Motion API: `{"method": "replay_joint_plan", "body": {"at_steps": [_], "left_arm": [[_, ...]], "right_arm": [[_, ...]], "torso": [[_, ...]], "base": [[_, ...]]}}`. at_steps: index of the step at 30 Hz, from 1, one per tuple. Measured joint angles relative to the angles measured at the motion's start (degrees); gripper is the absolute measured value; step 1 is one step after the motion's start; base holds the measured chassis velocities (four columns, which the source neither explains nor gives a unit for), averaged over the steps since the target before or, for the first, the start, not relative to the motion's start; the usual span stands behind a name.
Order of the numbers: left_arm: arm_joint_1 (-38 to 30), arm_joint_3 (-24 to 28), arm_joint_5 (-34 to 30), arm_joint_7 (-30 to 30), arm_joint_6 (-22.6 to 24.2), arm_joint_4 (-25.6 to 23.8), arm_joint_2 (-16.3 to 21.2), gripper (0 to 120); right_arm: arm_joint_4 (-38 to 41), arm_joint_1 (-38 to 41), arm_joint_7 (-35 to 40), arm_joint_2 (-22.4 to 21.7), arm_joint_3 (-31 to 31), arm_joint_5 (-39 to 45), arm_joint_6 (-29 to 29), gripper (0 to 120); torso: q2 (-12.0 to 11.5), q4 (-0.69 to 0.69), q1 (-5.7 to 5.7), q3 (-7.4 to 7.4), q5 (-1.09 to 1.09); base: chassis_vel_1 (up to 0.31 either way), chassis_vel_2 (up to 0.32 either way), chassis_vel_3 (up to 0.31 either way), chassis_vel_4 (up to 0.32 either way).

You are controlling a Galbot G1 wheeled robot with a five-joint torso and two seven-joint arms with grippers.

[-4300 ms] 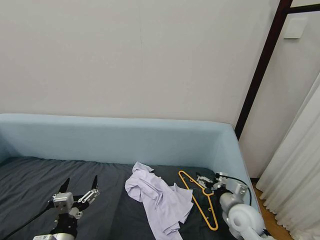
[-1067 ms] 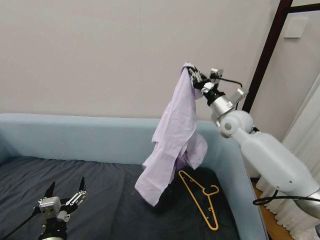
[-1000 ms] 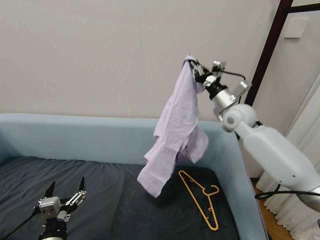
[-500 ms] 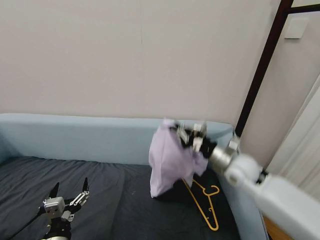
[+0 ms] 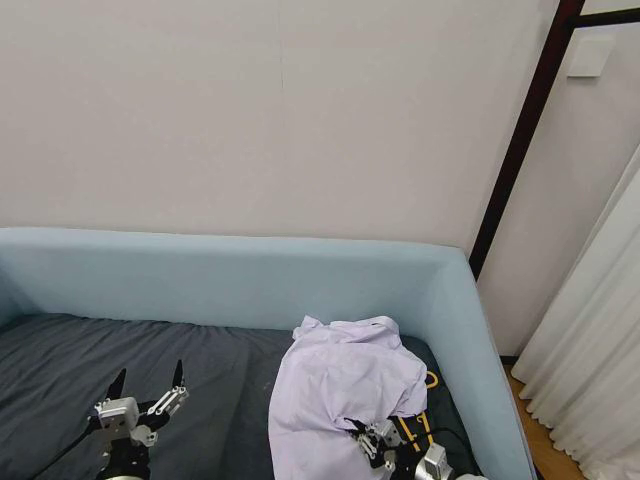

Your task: Pick up the clothes from the sofa and hang them on the clothes hanger.

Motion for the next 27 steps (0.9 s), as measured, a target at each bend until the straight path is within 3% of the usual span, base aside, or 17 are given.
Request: {"method": "replay_joint_plan", "body": {"at_steps": [3,6,7,10,13,15,16,17,20,27], "left_arm": [[0.1,-0.3,0.0,0.0,0.0,-0.1,0.1,100],[0.1,-0.6,-0.1,0.0,0.0,-0.3,0.2,100],[0.2,-0.6,-0.1,0.0,0.0,-0.3,0.2,100],[0.2,-0.6,-0.1,0.0,0.0,-0.3,0.1,100],[0.2,-0.4,0.1,0.0,0.0,-0.4,-0.2,100],[0.2,-0.3,0.2,0.0,0.0,-0.4,-0.2,100],[0.2,-0.2,0.3,0.0,0.0,-0.5,-0.3,100],[0.3,-0.1,0.7,0.0,-0.1,-0.6,-0.4,100],[0.7,-0.1,0.9,-0.1,-0.2,-1.0,-0.6,100],[1.5,-0.8,1.0,-0.1,-0.2,-1.6,-0.6,100]], "right_arm": [[0.9,-0.5,-5.6,-0.6,1.0,1.8,-1.1,34],[0.6,-0.3,-16.4,-0.9,3.1,4.1,-0.7,46],[0.0,0.2,-23.9,-1.0,5.1,6.5,-0.3,52],[0.0,0.9,-26.3,-1.2,6.9,10.3,0.4,60],[1.2,2.2,-11.1,-0.9,6.8,16.3,1.1,74],[1.5,2.5,-7.6,-0.7,6.5,16.7,1.0,76],[1.7,3.0,-2.1,-0.1,6.1,17.3,0.4,81],[1.2,4.7,10.3,1.6,5.7,18.9,-3.1,88],[-3.2,7.9,24.4,4.1,6.5,20.8,-9.7,97],[-16.0,13.6,24.4,8.2,8.8,14.2,-9.7,100]], "torso": [[0.0,0.00,0.00,0.00,0.00],[0.0,-0.01,0.00,0.00,0.00],[0.0,0.00,0.00,0.00,0.01],[0.0,0.00,0.00,0.00,0.00],[0.0,-0.01,0.00,0.00,-0.01],[0.0,-0.01,0.00,0.00,-0.02],[0.0,-0.01,0.00,0.01,0.00],[0.0,0.00,0.00,0.01,0.02],[0.0,0.01,0.00,0.01,0.00],[0.0,-0.01,0.00,0.01,0.01]], "base": [[0.000,0.000,0.000,0.000],[0.000,0.000,0.000,0.000],[0.000,0.000,0.000,0.000],[0.000,0.000,0.000,0.000],[0.000,0.000,0.000,0.000],[0.000,0.000,0.000,0.000],[0.000,0.000,0.000,0.000],[0.000,0.000,0.000,0.000],[0.000,0.000,0.000,0.000],[0.000,0.000,0.000,0.000]]}}
